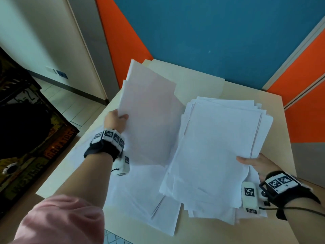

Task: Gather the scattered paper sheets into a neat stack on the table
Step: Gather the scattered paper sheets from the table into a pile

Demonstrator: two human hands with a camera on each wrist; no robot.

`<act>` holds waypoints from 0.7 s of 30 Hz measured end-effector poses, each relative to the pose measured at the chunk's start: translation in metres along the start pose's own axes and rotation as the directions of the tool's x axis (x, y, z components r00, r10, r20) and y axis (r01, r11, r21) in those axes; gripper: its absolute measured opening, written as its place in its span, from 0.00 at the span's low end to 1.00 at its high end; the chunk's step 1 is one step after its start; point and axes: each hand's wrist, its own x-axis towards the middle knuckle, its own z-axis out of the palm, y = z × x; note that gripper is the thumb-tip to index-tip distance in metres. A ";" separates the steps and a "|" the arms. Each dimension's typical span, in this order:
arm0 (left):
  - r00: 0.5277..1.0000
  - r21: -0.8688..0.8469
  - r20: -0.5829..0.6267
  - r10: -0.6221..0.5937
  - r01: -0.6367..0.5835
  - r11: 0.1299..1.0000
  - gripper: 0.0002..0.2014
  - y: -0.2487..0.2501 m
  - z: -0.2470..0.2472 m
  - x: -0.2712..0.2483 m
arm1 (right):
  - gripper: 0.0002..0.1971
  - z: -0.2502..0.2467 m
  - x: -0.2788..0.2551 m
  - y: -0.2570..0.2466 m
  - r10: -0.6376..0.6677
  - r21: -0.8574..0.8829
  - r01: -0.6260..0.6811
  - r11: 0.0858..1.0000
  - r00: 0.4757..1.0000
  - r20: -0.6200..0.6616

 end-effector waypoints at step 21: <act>0.567 -0.226 0.823 0.037 0.267 0.937 0.39 -0.006 0.088 -0.093 | 0.12 0.020 -0.032 0.011 0.106 0.058 -0.101 0.993 0.989 -0.107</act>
